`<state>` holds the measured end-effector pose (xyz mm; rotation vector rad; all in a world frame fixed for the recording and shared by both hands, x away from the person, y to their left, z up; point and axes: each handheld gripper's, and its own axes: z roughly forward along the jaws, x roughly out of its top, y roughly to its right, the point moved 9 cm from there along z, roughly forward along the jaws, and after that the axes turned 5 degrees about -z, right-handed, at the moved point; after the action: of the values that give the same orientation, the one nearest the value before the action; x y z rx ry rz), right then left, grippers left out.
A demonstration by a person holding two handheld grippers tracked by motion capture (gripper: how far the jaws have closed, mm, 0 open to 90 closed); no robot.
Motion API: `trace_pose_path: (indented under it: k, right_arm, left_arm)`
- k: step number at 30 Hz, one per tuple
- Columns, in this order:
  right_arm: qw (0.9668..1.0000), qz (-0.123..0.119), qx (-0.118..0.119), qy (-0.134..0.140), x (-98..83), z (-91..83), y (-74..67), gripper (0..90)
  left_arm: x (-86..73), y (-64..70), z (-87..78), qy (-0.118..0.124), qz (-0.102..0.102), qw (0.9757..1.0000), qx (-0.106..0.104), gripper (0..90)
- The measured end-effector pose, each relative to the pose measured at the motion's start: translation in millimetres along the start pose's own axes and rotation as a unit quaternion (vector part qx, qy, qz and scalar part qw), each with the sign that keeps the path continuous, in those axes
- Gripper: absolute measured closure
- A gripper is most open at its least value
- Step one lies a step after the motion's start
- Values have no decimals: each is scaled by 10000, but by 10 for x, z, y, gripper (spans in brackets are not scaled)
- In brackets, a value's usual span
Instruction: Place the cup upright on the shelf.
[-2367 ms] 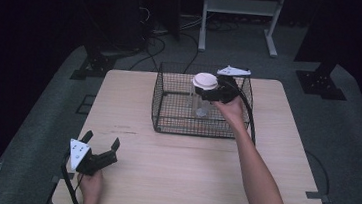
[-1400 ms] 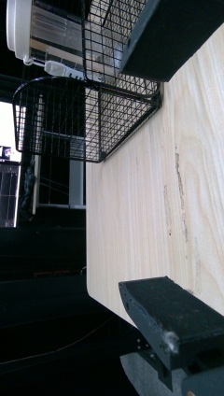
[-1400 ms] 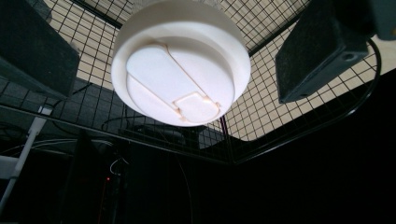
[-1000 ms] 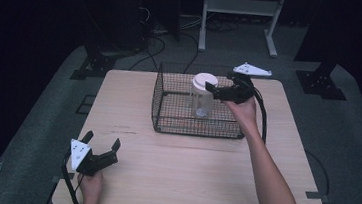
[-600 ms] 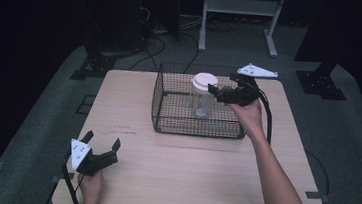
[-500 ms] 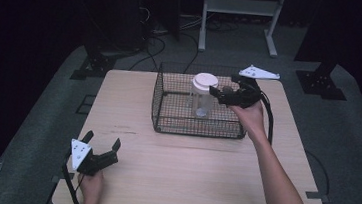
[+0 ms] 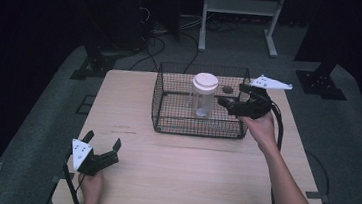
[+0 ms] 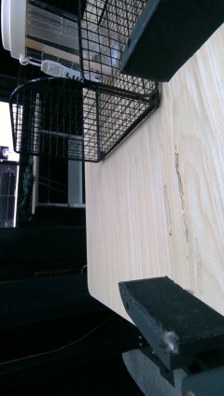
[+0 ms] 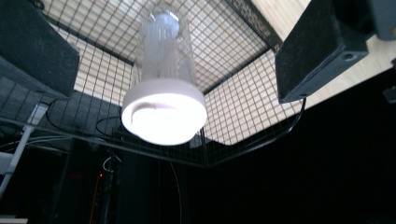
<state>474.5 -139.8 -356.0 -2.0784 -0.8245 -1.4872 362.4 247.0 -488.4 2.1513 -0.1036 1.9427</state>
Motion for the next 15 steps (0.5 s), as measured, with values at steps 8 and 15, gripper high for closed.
trace_pose_path:
  k: [8, 15]
  right_arm:
    - [9999, 9, 98, -29, -112, -123, -69, 0]
    - [9999, 33, 123, -19, -178, -219, -98, 0]
  left_arm:
    - [-1, 6, 1, -7, 32, 10000, 16, 0]
    - [-2, 7, 1, -13, 51, 10000, 16, 0]
